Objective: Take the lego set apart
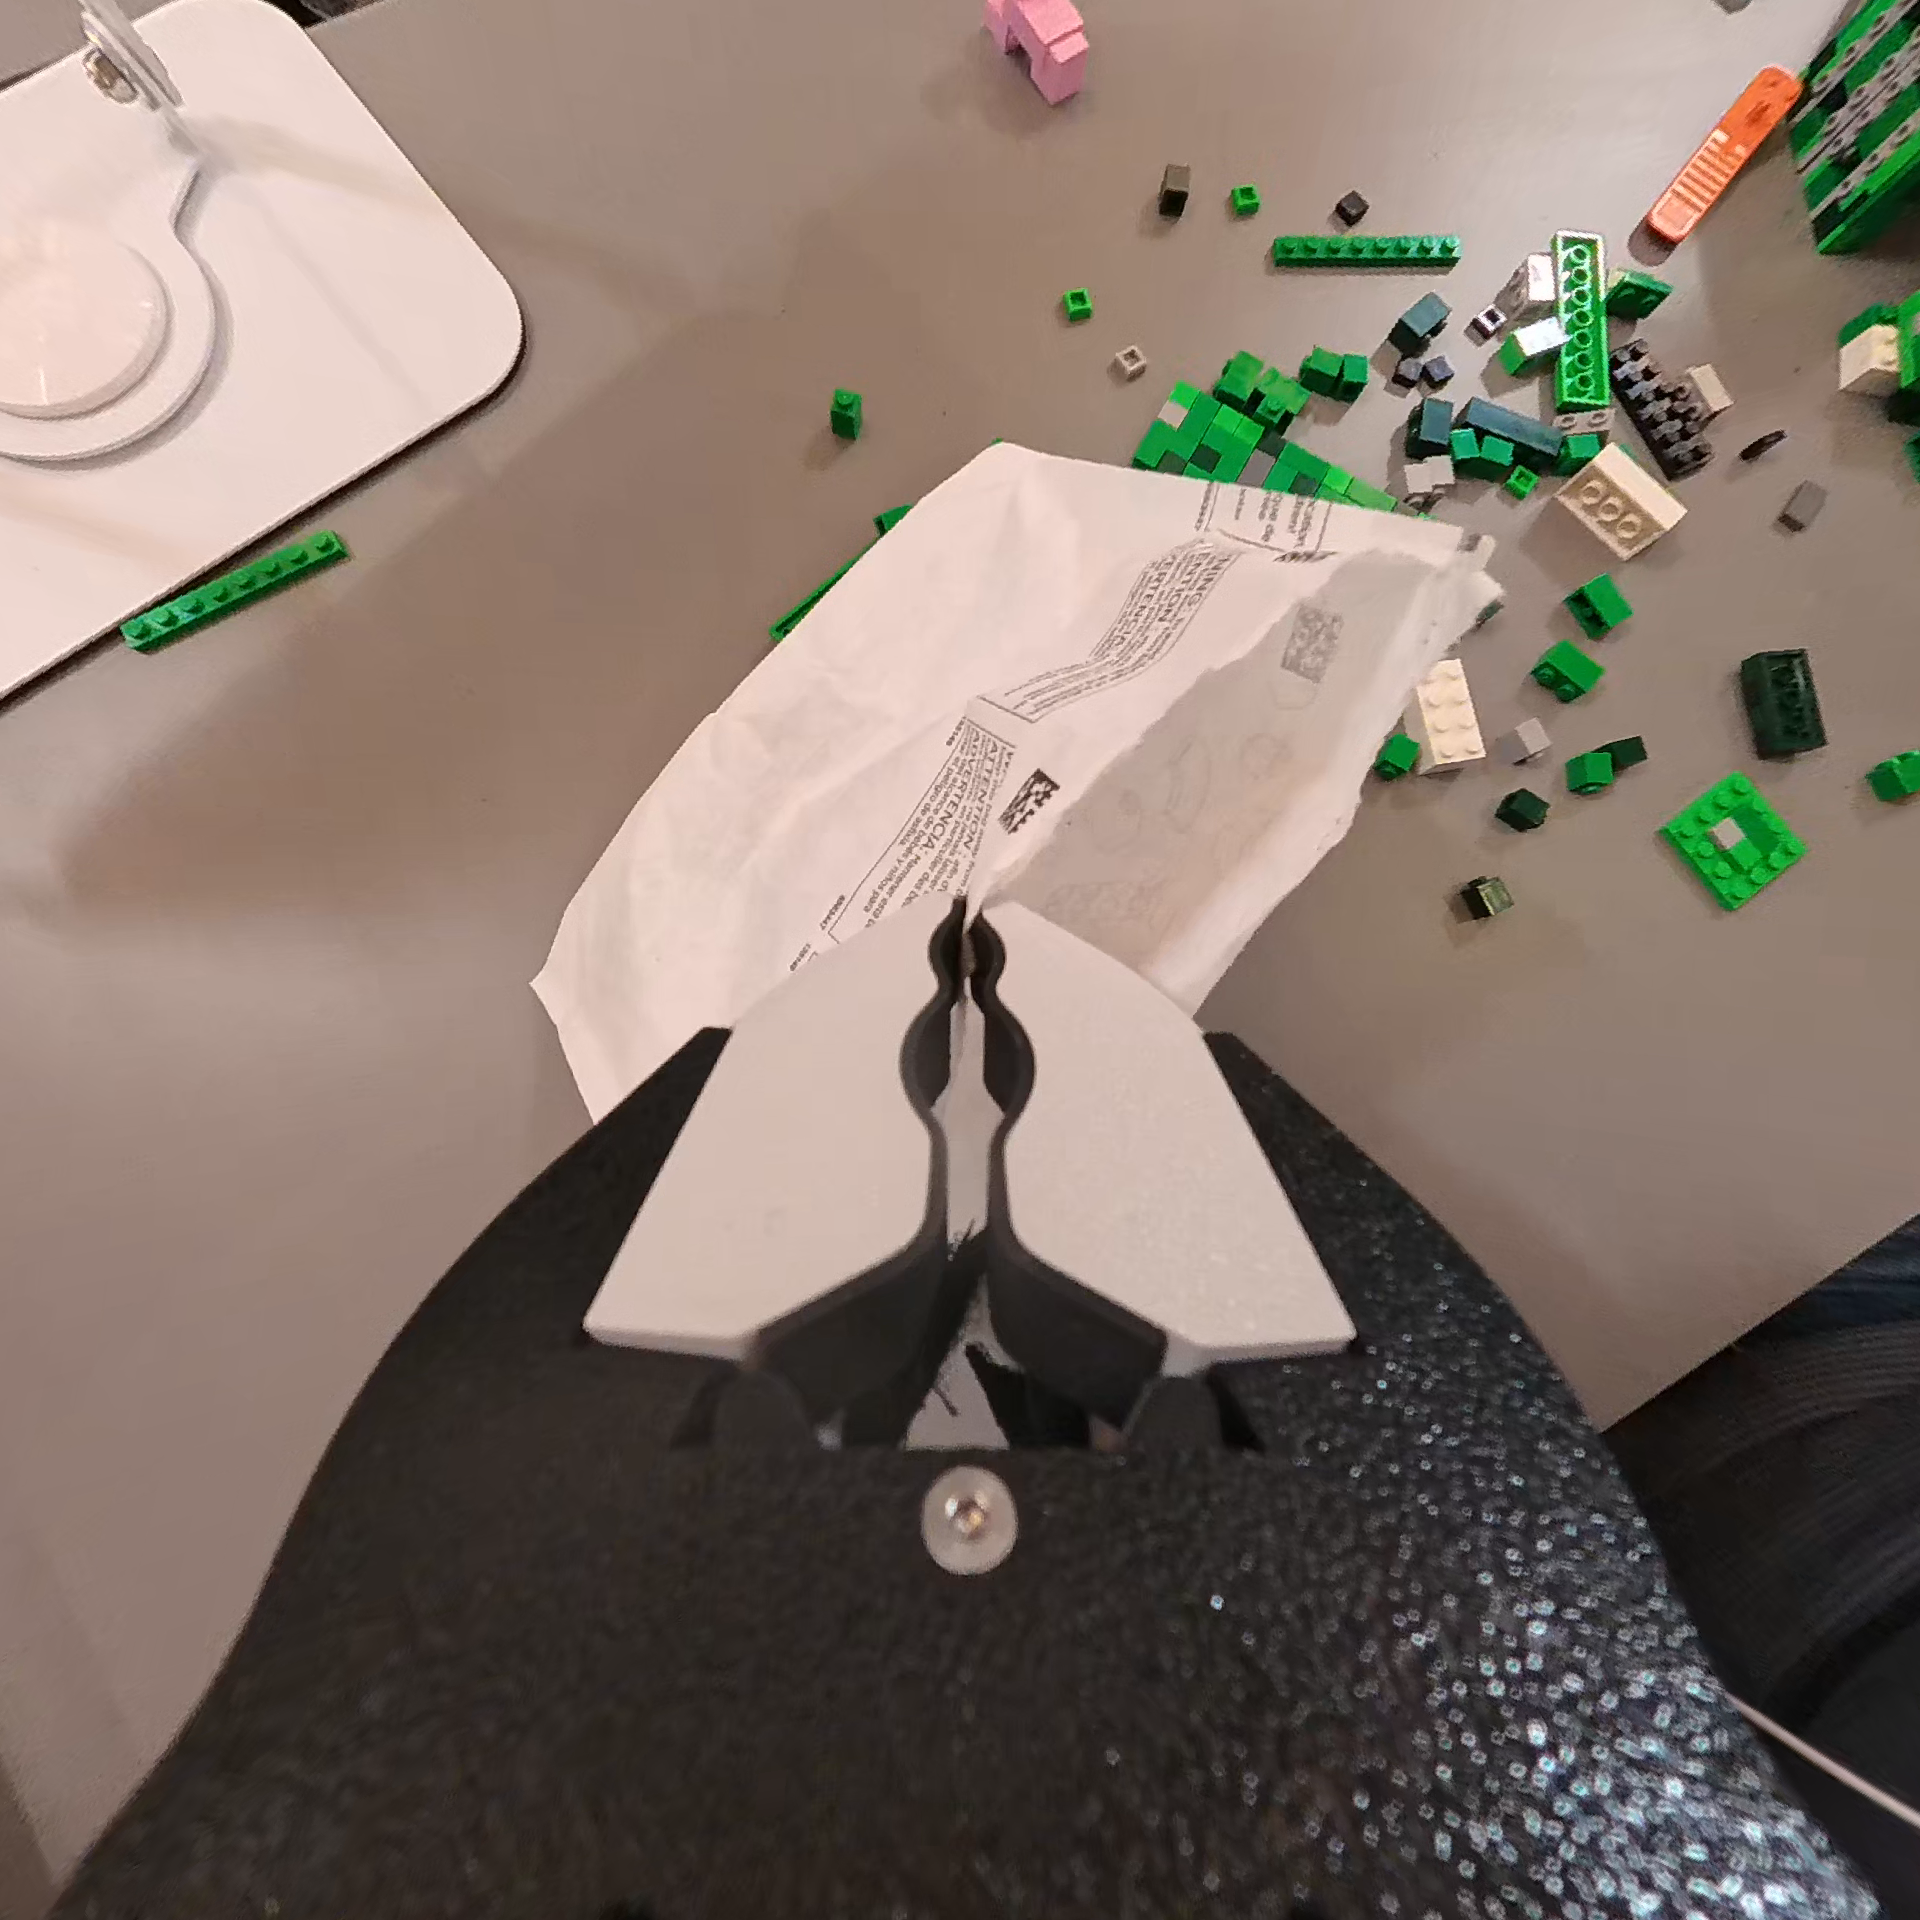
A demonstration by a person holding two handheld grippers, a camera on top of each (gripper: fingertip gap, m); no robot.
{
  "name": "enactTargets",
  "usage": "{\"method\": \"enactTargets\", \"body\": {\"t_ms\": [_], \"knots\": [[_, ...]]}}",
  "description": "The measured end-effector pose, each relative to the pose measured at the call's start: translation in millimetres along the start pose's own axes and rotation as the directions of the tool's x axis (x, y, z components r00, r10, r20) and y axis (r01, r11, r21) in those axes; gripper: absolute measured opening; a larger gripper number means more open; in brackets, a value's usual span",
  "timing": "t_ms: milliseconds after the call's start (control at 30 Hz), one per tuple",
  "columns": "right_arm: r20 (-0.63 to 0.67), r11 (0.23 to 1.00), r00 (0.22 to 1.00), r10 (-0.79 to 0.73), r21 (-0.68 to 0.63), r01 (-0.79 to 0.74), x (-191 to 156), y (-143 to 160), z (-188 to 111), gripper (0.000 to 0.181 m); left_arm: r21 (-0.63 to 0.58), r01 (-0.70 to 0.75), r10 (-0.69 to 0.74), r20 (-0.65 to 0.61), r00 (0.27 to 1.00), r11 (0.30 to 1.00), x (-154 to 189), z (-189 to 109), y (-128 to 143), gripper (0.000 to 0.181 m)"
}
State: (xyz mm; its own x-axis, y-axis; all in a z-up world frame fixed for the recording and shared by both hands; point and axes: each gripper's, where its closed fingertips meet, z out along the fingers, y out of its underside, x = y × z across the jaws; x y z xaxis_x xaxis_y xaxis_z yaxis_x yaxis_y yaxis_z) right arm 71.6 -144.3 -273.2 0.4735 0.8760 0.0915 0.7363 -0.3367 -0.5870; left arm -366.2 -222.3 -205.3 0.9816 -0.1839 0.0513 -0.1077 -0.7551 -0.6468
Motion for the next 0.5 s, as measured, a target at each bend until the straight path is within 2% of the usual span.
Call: {"method": "enactTargets", "body": {"t_ms": [167, 267, 333, 500], "knots": [[0.065, 0.997, 0.998, -0.016, -0.069, 0.020, -9, 15, 19, 0.023, -0.008, -0.006, 0.006, 0.000, 1.000, 1.000, 1, 1, 1, 0.000], [0.081, 0.998, 0.997, -0.002, -0.063, 0.007, -10, 16, 20, 0.019, -0.008, -0.008, 0.008, -0.002, 1.000, 1.000, 2, 1, 0, 0.000], [0.082, 0.997, 0.997, -0.015, -0.074, 0.021, -10, 17, 19, 0.009, -0.010, -0.007, 0.007, -0.006, 1.000, 1.000, 2, 1, 1, 0.000], [0.077, 0.994, 0.996, -0.040, -0.095, 0.047, -11, 19, 18, 0.008, -0.012, -0.008, 0.007, -0.012, 1.000, 1.000, 3, 2, 1, 0.000]]}}
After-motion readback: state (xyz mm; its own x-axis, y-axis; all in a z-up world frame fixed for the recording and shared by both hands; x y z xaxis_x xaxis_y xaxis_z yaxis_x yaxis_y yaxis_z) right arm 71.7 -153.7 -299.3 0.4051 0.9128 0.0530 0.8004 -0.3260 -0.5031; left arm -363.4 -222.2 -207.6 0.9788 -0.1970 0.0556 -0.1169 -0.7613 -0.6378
